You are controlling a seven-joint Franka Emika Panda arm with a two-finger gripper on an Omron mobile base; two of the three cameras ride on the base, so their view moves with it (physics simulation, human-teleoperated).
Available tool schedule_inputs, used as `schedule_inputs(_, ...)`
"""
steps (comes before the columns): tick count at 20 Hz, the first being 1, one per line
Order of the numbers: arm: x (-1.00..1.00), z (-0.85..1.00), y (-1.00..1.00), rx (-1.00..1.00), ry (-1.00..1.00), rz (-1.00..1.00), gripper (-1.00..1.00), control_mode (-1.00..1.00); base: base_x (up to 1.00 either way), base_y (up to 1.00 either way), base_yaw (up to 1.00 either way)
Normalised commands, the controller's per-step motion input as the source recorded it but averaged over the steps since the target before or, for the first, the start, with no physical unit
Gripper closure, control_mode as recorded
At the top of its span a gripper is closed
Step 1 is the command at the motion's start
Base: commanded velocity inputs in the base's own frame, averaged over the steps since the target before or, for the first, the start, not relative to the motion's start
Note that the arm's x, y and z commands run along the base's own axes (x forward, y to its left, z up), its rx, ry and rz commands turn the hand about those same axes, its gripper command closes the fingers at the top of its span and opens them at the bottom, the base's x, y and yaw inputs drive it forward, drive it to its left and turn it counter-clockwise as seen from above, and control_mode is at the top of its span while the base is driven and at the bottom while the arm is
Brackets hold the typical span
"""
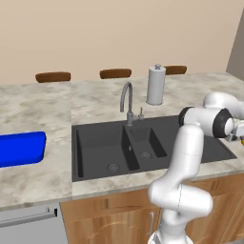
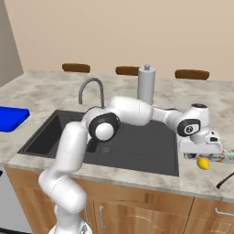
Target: Pick up all produce items and place them in the sink. Turn on the sink faucet to wash them. Then turn the sink off and put them in the tray.
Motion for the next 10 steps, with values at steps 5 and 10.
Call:
schedule_inputs(5, 0.29, -0.22, -0.22, 0.02, 0.18, 0.0, -1.0, -1.0, 0.0, 0.0, 0.0)
schedule_inputs(10, 0.21, -0.03, -0.28, 0.09, 0.16, 0.0, -1.0, -1.0, 0.0, 0.0, 0.0)
